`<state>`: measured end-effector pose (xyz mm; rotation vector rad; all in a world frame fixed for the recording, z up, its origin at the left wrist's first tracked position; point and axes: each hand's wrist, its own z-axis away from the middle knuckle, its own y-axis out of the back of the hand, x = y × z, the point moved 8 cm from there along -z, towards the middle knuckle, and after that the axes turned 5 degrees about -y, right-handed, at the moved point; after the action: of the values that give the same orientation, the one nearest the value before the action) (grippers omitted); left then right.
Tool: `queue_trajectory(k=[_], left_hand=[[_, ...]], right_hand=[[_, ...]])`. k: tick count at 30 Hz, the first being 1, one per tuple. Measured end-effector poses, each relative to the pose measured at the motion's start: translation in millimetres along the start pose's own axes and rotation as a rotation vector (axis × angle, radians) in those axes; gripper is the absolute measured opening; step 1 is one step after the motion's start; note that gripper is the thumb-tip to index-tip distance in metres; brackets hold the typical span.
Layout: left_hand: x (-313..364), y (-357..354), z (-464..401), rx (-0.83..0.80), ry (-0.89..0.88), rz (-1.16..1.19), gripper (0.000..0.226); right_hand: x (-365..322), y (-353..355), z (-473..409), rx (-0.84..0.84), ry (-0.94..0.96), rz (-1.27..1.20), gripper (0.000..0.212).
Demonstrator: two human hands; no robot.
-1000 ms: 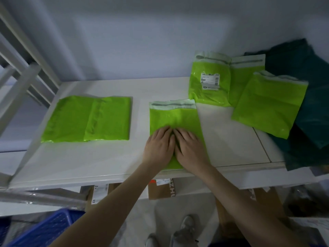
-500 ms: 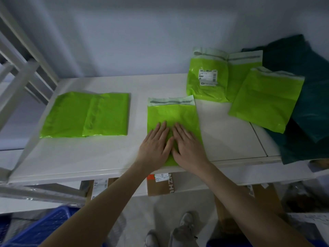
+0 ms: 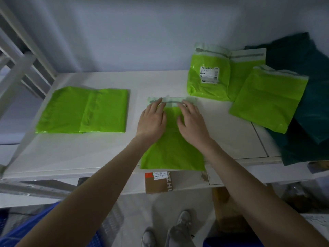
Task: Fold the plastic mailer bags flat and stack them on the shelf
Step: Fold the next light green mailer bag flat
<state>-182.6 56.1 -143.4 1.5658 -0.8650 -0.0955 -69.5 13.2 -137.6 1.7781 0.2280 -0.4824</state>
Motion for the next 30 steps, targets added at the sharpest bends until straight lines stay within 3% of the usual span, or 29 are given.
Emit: queue_trajectory(k=[3, 6, 13, 19, 30], left_hand=[[1, -24, -8, -0.157, -0.114, -0.119, 0.052], [-13, -41, -6, -0.246, -0.079, -0.157, 0.053], [-17, -40, -6, -0.198, -0.054, -0.17, 0.055], [-28, -39, -2, -0.214, 0.109, -0.211, 0.07], [-35, -30, 4, -0.146, 0.266, -0.247, 0.092]], right_hand=[[-8, -22, -14, -0.095, 0.078, 0.117, 0.048], [2, -46, -16, -0.243, 0.051, 0.19, 0.051], [9, -47, -14, -0.24, 0.032, 0.202, 0.052], [21, -42, -11, -0.204, -0.154, 0.276, 0.067], [36, -36, -4, -0.158, -0.367, 0.27, 0.074]])
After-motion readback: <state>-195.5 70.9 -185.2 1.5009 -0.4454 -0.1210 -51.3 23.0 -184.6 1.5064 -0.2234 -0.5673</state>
